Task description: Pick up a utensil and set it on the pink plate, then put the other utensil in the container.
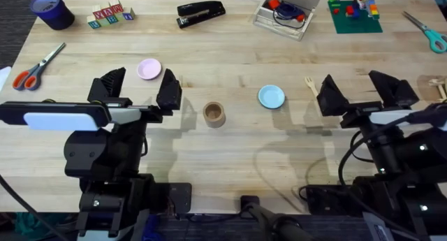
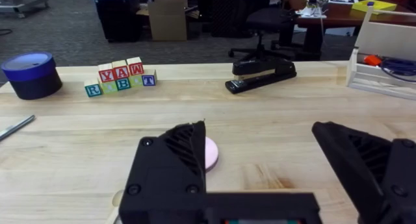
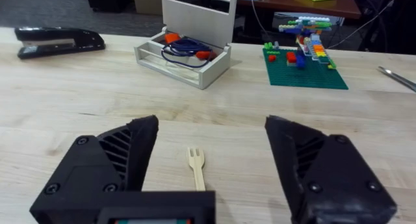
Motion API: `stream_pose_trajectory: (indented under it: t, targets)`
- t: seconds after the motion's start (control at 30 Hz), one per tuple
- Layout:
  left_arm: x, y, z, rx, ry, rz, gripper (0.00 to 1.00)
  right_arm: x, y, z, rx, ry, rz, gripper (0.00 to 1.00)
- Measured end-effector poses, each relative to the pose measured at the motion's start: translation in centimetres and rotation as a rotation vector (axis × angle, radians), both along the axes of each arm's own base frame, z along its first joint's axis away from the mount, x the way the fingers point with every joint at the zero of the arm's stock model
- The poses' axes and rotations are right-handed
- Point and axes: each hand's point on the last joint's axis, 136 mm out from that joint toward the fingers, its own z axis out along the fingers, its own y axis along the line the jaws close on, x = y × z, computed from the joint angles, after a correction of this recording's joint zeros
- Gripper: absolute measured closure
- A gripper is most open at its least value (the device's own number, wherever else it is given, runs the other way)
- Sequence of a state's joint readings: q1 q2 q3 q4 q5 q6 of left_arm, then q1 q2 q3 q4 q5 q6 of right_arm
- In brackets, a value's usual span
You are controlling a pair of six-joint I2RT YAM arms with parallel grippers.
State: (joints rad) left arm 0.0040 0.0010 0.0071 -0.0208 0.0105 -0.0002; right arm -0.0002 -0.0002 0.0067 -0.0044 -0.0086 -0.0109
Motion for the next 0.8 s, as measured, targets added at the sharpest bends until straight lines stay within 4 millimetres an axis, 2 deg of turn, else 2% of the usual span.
stream_pose_trajectory:
  t: [0.2,0.37,0.7,0.8]
  targets:
    - [-0.1,0.0,-1.3,0.001,0.052,0.0,0.006,0.0,0.0,-0.1,0.0,0.003,0.0,0.006]
    - [-0.1,0.0,-1.4,0.001,0.058,0.0,0.007,0.0,0.0,-0.1,0.0,0.005,0.0,0.007]
    - [-0.1,0.0,-1.0,0.001,0.057,0.0,0.005,0.0,0.0,0.5,-0.012,-0.021,0.001,0.006]
    - [-0.6,0.0,0.2,0.001,0.065,0.0,0.006,0.0,0.1,0.6,-0.015,-0.025,0.004,0.007]
